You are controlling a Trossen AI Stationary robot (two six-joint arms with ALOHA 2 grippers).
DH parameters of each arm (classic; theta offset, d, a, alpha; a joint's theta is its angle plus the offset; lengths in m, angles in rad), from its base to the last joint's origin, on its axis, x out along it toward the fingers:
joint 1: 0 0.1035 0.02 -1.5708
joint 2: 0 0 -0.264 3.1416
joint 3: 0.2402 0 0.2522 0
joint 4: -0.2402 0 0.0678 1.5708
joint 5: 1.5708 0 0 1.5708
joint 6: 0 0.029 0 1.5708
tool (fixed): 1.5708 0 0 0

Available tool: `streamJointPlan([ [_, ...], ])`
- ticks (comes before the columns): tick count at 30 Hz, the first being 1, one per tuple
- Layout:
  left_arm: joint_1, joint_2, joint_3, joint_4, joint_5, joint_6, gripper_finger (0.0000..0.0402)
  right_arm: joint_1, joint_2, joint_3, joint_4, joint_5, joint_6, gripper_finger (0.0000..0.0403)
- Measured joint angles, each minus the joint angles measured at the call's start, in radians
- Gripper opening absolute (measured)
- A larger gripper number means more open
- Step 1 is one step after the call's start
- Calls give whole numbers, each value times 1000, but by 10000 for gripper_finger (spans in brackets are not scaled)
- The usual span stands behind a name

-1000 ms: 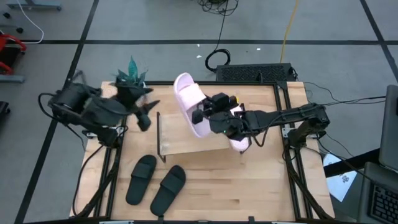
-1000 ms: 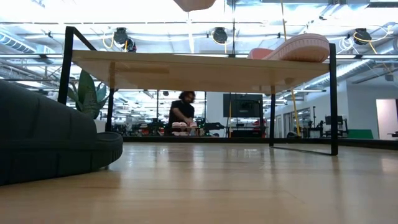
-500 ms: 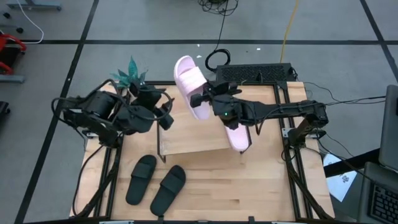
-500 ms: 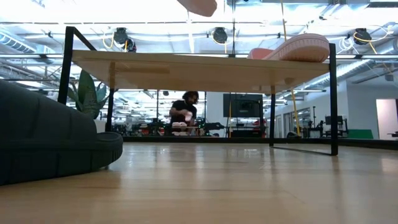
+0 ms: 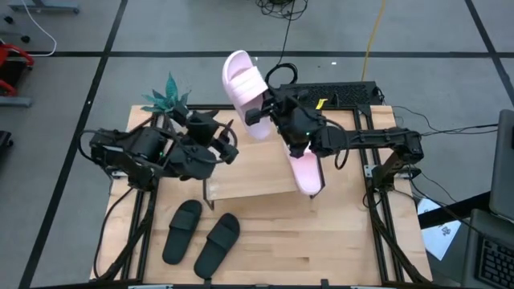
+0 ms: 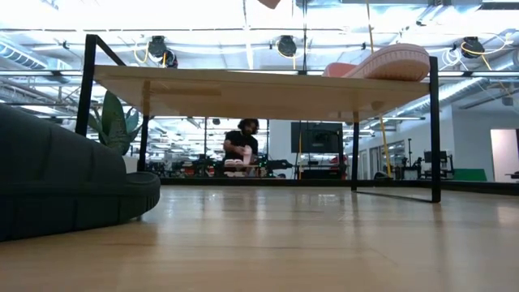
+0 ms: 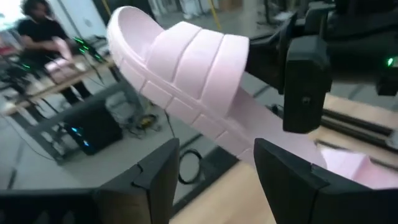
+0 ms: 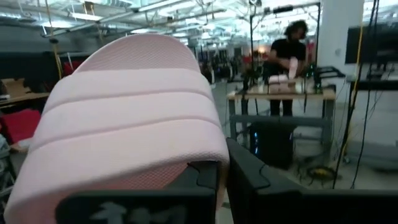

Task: Pick and place slides into the shelf
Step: Put the pink slipper on the shelf

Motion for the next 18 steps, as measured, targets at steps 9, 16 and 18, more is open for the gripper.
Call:
streamJointPlan([
  [9,-35,28,1,83,-122,65,209,-82,0,0,43,-182,45,4],
  [16,-50,57,2,100,-218,84,209,-140,0,0,92,-278,97,3],
  [18,-50,69,1,101,-268,98,209,-146,0,0,119,-309,110,3],
])
